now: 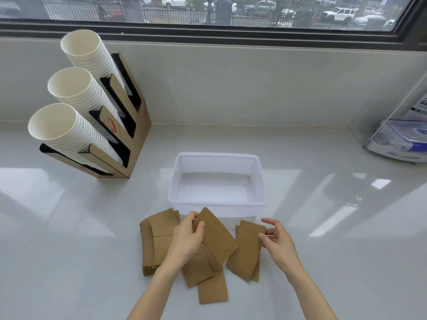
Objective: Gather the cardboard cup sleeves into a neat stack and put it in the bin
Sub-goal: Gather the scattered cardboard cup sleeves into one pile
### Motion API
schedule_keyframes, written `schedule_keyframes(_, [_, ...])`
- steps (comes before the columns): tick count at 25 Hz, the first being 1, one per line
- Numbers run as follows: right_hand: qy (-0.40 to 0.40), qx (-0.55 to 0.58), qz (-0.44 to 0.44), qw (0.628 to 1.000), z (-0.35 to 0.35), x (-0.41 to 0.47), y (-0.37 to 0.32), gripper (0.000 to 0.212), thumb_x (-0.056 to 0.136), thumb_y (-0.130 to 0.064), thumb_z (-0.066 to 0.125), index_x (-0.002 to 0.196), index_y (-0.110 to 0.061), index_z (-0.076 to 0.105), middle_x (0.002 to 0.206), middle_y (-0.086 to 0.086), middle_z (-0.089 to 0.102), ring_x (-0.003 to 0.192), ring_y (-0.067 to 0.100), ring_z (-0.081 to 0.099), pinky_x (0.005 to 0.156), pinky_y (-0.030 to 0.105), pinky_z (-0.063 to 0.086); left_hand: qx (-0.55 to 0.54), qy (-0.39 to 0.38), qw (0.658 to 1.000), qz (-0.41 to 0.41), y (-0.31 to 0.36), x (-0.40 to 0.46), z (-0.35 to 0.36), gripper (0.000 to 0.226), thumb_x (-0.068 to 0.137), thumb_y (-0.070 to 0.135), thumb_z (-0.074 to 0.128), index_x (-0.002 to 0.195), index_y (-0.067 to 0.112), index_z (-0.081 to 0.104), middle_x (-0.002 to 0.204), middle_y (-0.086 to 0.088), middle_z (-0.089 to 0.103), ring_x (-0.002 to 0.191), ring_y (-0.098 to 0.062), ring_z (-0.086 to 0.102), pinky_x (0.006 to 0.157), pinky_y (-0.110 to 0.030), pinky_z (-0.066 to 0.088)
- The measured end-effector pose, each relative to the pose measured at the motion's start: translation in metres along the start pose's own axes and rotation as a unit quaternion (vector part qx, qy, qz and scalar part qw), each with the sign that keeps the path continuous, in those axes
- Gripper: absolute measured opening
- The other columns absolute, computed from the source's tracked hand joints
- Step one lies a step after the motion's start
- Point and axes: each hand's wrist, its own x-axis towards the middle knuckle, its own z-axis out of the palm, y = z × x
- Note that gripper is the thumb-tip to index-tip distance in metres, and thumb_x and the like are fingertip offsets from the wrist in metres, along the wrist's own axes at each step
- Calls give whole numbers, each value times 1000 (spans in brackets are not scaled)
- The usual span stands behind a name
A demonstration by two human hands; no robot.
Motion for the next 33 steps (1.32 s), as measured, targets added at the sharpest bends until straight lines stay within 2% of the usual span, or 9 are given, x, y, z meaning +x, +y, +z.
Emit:
schedule_keyframes(2, [20, 23, -17, 999, -5, -1, -6, 23, 85, -8, 58, 106, -19, 55, 85, -1, 63, 86, 20, 60, 83, 29, 46, -12, 14, 1000, 2, 2, -1, -2, 18, 91, 17, 40, 101, 13, 54, 94, -17, 65, 77, -24, 56, 70, -32, 47])
schedule_keyframes(5, [34, 48, -44, 997, -11, -5, -20, 12, 85, -11, 60, 91, -22, 61, 84, -6, 66, 83, 13, 61, 75, 23, 45, -30, 30, 999, 8, 6, -3, -5, 19, 92, 15, 39, 98, 6, 54, 89, -17, 61, 73, -21, 52, 63, -25, 41])
schedule_keyframes(9, [-4, 59, -63, 996, -6, -8, -37, 12, 83, -14, 63, 83, -27, 64, 88, -4, 69, 83, 11, 63, 72, 22, 48, -51, 5, 999, -1, 6, -2, -1, 18, 92, 15, 38, 88, 19, 55, 93, -25, 64, 79, -33, 59, 78, -46, 51])
schedule_keyframes(12, [-41, 35, -68, 996, 7, -7, -46, 11, 82, -15, 64, 83, -25, 66, 87, -3, 71, 81, 11, 65, 74, 23, 50, -68, -28, 997, -7, 8, -4, 6, 22, 92, 16, 37, 83, 28, 53, 98, -26, 64, 83, -33, 60, 84, -50, 53])
schedule_keyframes(17, [-74, -26, -92, 993, 30, -5, -49, 9, 81, -16, 63, 81, -24, 67, 73, -8, 66, 69, 5, 59, 63, 10, 45, -92, -71, 993, -22, 9, -6, 12, 26, 94, 18, 33, 86, 28, 55, 94, -12, 65, 97, -28, 62, 86, -42, 55])
schedule_keyframes(19, [-74, -49, -102, 991, 35, -4, -50, 7, 82, -17, 63, 85, -21, 67, 71, -10, 63, 66, 4, 57, 59, 5, 43, -98, -87, 991, -25, 11, -7, 13, 24, 95, 21, 33, 94, 21, 57, 100, -13, 65, 99, -26, 63, 85, -39, 56])
schedule_keyframes(23, [-59, -54, -109, 991, 40, -2, -52, 6, 81, -15, 62, 85, -20, 65, 74, -8, 63, 68, 3, 58, 58, 2, 42, -84, -102, 991, -3, 9, -11, 14, 20, 90, 24, 47, 107, 16, 55, 103, -9, 66, 98, -21, 64, 86, -38, 55])
schedule_keyframes(29, [-40, -59, -83, 994, 36, 0, -49, 5, 85, -20, 59, 87, -21, 63, 81, -11, 62, 72, 0, 56, 58, 1, 42, -53, -84, 995, 15, 4, -10, 14, 16, 90, 18, 48, 102, 25, 54, 98, -1, 66, 98, -20, 63, 90, -46, 52])
schedule_keyframes(33, [9, -107, -25, 994, 20, 6, -31, 16, 86, -18, 55, 99, -15, 63, 95, 1, 63, 79, 8, 55, 67, 13, 43, -56, -61, 997, 6, -1, -6, 5, 13, 91, 17, 44, 98, 24, 54, 92, 4, 65, 97, -20, 62, 92, -46, 50])
